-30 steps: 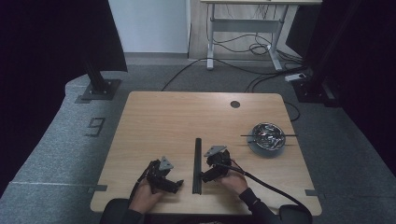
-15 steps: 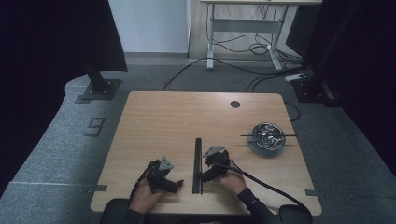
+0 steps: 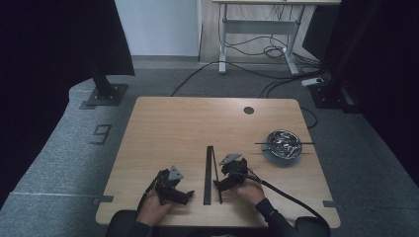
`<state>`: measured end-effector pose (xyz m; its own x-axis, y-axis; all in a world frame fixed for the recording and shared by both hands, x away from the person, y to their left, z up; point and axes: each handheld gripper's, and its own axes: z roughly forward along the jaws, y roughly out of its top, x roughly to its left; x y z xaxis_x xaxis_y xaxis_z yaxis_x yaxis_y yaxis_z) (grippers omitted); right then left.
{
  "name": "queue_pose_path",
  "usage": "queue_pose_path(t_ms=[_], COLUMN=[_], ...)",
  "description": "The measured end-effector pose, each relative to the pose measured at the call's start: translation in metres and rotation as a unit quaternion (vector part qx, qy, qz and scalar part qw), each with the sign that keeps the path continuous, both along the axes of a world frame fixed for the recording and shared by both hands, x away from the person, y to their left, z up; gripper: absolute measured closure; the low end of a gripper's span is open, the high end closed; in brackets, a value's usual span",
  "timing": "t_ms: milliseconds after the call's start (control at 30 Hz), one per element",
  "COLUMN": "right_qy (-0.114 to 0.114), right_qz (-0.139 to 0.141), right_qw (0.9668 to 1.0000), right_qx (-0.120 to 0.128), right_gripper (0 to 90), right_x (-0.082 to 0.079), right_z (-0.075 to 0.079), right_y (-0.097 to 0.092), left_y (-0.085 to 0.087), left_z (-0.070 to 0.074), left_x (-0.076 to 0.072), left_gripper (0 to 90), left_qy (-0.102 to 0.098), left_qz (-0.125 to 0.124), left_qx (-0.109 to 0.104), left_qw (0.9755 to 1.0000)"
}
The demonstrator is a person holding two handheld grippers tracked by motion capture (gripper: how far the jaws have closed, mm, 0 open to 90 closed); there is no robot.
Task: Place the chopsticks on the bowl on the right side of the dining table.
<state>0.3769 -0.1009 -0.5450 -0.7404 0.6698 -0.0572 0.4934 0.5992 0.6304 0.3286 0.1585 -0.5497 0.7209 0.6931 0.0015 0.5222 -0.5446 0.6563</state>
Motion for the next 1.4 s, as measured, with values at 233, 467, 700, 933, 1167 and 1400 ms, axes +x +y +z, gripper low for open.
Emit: queue_pose_path(t_ms=[233,467,700,933,1167,1400], right_qy=[0.000,0.000,-0.001,-0.001,-0.001,0.000], right_qz=[-0.010,-0.024,-0.039,-0.053,-0.065,-0.086], right_qw=[0.9999,0.9997,0.9992,0.9986,0.9979,0.9963], right_qx=[-0.001,0.001,-0.002,-0.003,-0.004,0.000], right_gripper=[0.3,6.5,10.3,10.9,11.8,12.0], right_x=[0.003,0.007,0.011,0.013,0.013,0.015], right_z=[0.000,0.002,0.003,0.004,0.004,0.003], right_y=[-0.015,-0.031,-0.050,-0.064,-0.077,-0.093], left_y=[0.000,0.000,0.000,0.000,0.000,0.000], left_z=[0.000,0.000,0.000,0.000,0.000,0.000], left_x=[0.000,0.000,-0.001,-0.001,-0.001,-0.001], left_gripper=[0.0,0.0,0.0,0.0,0.0,0.0], left_qy=[0.000,-0.001,0.000,0.000,0.000,0.000], left_qz=[0.000,0.000,0.000,0.000,0.000,0.000], left_qx=[0.000,0.001,0.001,0.000,0.000,0.000], left_qw=[1.0000,1.0000,1.0000,1.0000,1.0000,1.0000])
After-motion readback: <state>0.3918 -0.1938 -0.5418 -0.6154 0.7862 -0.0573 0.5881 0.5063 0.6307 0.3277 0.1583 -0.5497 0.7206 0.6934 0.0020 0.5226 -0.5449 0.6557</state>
